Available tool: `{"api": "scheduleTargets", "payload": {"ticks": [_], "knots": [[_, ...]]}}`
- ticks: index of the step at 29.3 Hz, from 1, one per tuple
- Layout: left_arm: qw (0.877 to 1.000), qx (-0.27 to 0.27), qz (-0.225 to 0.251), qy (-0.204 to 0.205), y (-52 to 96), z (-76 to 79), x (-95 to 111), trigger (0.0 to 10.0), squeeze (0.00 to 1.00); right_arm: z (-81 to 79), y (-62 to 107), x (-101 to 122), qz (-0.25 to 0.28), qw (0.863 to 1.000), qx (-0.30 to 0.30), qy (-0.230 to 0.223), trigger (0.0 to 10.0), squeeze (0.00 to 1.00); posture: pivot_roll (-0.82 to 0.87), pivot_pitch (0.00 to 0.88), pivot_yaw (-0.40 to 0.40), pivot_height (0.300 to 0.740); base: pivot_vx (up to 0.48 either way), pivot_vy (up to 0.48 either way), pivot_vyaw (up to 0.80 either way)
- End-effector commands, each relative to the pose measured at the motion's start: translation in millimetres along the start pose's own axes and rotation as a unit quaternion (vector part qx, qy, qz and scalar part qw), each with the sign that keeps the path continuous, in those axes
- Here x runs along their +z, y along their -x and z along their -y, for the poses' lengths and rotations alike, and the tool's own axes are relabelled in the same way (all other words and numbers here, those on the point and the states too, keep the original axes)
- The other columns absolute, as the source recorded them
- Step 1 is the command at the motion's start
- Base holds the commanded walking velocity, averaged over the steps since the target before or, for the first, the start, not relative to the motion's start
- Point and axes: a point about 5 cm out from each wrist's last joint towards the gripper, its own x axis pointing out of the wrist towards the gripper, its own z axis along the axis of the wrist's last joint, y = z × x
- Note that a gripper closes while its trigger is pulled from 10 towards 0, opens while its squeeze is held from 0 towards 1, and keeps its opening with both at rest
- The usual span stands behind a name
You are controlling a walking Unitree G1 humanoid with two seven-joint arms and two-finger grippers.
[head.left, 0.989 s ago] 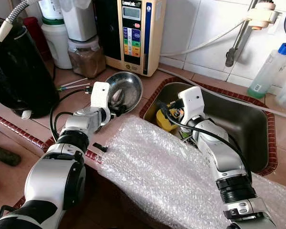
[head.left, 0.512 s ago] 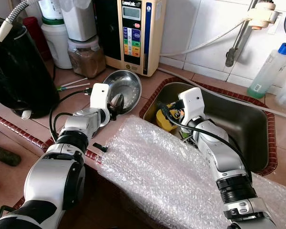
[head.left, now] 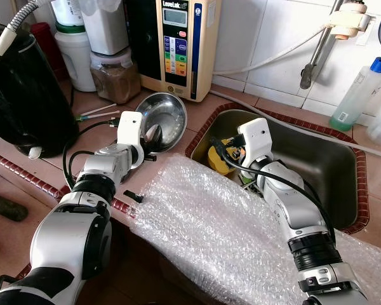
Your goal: Kitchen organization
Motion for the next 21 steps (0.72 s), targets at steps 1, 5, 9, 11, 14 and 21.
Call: {"api": "scheduleTargets", "payload": {"ticks": [1, 5, 9, 11, 14, 21], "knots": [[1.000, 0.006, 0.001, 0.001, 1.4, -3.8, 0.8, 0.0, 0.00, 2.7, -1.1, 4.0, 0.008, 1.000, -0.003, 0.003, 10.0, 0.00, 0.08, 0.000, 0.006, 0.740, 0.000, 0.000, 0.00], [1.000, 0.010, 0.004, -0.010, 2.2, -6.5, 1.7, 0.0, 0.00, 2.1, -1.4, 3.8, 0.008, 1.000, -0.002, 0.003, 10.0, 0.00, 0.08, 0.000, 0.004, 0.740, 0.000, 0.000, 0.00], [1.000, 0.015, 0.002, -0.023, 2.9, -9.5, -0.1, 0.0, 0.00, 2.3, -1.7, 3.5, 0.007, 1.000, 0.000, 0.004, 10.0, 0.00, 0.08, 0.000, 0.002, 0.740, 0.000, 0.000, 0.00], [1.000, 0.019, 0.002, -0.022, 3.2, -10.9, -0.4, 0.0, 0.00, 2.5, -1.8, 3.4, 0.007, 1.000, 0.000, 0.004, 10.0, 0.00, 0.08, 0.000, 0.002, 0.740, 0.000, 0.000, 0.00], [0.999, 0.025, 0.002, -0.021, 3.9, -14.1, -0.8, 0.0, 0.00, 3.0, -1.8, 3.0, 0.006, 1.000, -0.002, 0.004, 10.0, 0.00, 0.08, 0.000, 0.004, 0.740, 0.000, 0.000, 0.00], [0.999, 0.038, 0.007, -0.029, 5.2, -18.4, 1.8, 0.0, 0.00, 3.9, -1.2, 1.4, 0.005, 1.000, -0.003, 0.005, 10.0, 0.00, 0.08, 0.000, 0.005, 0.740, 0.000, 0.000, 0.00]]}}
